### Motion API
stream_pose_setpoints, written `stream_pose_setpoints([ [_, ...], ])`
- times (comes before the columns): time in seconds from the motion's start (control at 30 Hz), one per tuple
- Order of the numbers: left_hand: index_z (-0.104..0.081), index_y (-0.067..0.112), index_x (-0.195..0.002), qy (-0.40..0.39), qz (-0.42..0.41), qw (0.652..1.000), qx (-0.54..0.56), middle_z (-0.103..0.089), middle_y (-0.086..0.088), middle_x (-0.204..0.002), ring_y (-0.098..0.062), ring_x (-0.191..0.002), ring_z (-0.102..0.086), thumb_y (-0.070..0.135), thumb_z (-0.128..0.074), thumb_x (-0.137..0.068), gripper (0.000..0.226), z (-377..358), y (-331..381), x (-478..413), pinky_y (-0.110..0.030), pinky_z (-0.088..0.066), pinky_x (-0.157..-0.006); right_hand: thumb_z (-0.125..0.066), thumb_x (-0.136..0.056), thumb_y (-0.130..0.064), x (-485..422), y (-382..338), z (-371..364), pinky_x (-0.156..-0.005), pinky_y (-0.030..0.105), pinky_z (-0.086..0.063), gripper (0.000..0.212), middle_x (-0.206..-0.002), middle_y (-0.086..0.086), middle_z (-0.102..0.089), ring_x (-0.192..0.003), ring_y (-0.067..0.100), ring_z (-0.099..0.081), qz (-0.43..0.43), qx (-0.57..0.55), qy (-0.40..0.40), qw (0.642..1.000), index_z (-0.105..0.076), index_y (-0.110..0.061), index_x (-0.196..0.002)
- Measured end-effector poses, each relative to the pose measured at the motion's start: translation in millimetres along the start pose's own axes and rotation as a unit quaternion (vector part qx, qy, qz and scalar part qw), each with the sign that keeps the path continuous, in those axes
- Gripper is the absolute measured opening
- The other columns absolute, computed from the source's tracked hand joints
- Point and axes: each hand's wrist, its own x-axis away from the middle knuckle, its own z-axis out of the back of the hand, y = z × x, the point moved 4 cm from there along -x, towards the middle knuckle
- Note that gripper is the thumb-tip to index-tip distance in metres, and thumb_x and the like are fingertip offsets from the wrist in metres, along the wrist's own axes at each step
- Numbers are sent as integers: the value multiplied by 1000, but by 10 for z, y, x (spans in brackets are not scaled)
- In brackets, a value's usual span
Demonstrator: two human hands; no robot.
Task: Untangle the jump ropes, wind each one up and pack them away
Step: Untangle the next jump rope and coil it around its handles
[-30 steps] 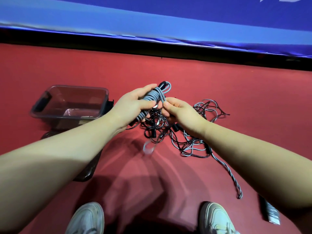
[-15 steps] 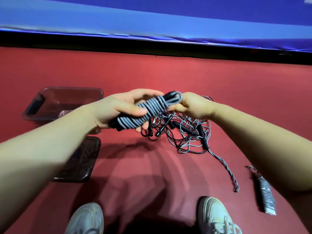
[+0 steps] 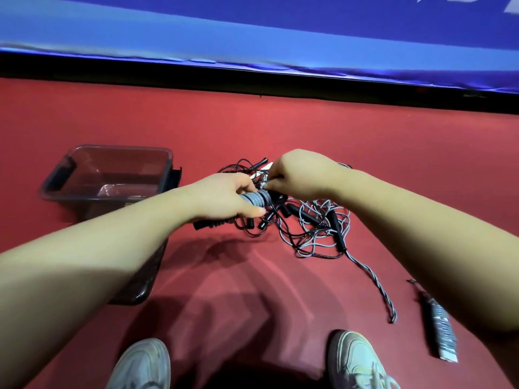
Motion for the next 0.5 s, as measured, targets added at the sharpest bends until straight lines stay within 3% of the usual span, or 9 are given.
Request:
stream_pose_setpoints([
  [0.13, -43, 41, -137, 69, 11, 996, -53, -60, 6, -125, -18, -102, -60, 36, -64, -85, 56, 83, -23, -20, -30, -48, -88, -38, -97, -21, -30, -43, -33, -74, 31, -40, 32, -103, 17, -65, -97, 33, -57, -23, -66, 40, 997, -62, -4, -111],
  [0.2, -38, 43, -140, 104, 13, 994, -39, -57, 6, -130, -21, -106, -60, 35, -61, -87, 58, 132, -47, -25, -28, -49, -80, -42, -97, -21, -28, -38, -71, -80, 30, -42, 28, -110, 13, -65, -101, 28, -58, -42, -142, 79, 986, -56, -8, -118],
  [0.27, -38, 41, -142, 139, 15, 990, -26, -55, 7, -133, -21, -111, -57, 34, -60, -89, 58, 168, -82, -37, -24, -43, -76, -50, -94, -19, -34, -14, -117, -78, 29, -44, 19, -100, 6, -68, -87, 19, -60, -70, -257, 127, 955, -51, -13, -111],
  [0.33, -41, 39, -140, 166, 2, 986, -4, -54, 10, -134, -18, -117, -53, 31, -60, -88, 55, 182, -117, -52, -27, -42, -93, -54, -93, -17, -63, -12, -178, -67, 25, -44, 12, -83, -2, -66, -65, 5, -57, -78, -329, 158, 928, -47, -16, -101],
  [0.4, -47, 37, -134, 189, -11, 980, 57, -57, 8, -128, -17, -114, -54, 26, -61, -88, 49, 197, -161, -64, -34, -40, -101, -51, -94, -14, -71, -36, -278, -51, 16, -40, 6, -74, -5, -63, -43, -2, -50, -72, -409, 153, 897, -46, -16, -94],
  [0.47, -50, 35, -132, 204, -15, 966, 158, -60, 3, -121, -18, -101, -58, 20, -62, -88, 48, 217, -220, -77, -36, -45, -95, -47, -97, -14, -52, -57, -389, -44, 12, -35, 8, -71, -5, -61, -40, 1, -46, -56, -476, 132, 868, -52, -18, -92],
  [0.5, -49, 34, -134, 200, -16, 954, 224, -61, 1, -116, -17, -89, -59, 16, -61, -88, 50, 219, -236, -78, -35, -49, -84, -45, -98, -14, -39, -62, -452, -44, 13, -34, 12, -70, -5, -59, -42, 3, -44, -43, -507, 116, 853, -56, -20, -97],
])
